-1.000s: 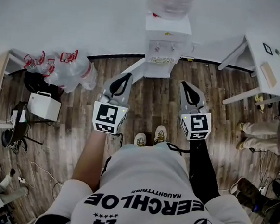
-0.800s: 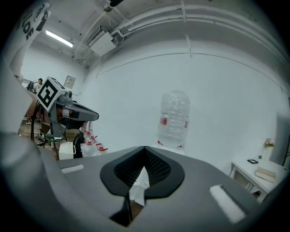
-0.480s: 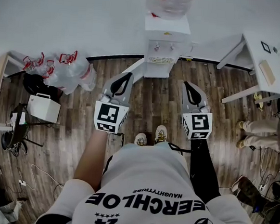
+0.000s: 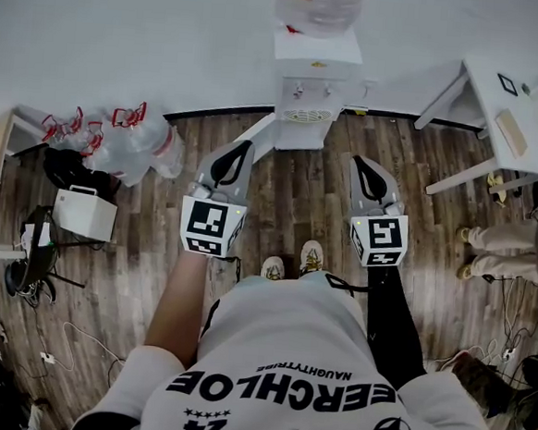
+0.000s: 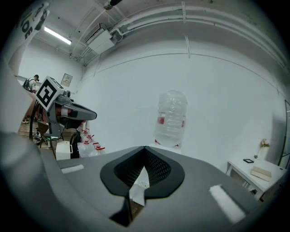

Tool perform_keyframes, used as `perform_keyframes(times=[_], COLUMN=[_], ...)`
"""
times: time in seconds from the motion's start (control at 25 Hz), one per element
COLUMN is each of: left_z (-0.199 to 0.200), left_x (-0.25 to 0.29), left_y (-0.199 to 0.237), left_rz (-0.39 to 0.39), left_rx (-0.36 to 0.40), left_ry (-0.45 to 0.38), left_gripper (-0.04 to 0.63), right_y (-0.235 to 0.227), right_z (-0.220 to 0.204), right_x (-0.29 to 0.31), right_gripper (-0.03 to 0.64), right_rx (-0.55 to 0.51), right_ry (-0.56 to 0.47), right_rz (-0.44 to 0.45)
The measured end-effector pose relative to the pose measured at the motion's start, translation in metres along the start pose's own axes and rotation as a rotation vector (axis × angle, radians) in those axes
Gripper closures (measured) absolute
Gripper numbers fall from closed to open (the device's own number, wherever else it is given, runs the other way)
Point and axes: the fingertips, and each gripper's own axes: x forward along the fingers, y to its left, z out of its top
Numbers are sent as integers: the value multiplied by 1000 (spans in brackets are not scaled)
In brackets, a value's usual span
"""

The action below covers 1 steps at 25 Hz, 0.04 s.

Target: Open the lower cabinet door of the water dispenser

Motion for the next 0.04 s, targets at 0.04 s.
perform_keyframes(times=[0.04], left_z=[0], left_x=[0], left_y=[0], left_rz=[-1], left_rx=[0], left_ry=[1], left_gripper=[541], right_y=[0], right_z=[0], right_x=[-1], right_gripper=[615], right_rx=[1], right_ry=[-1], right_rz=[-3])
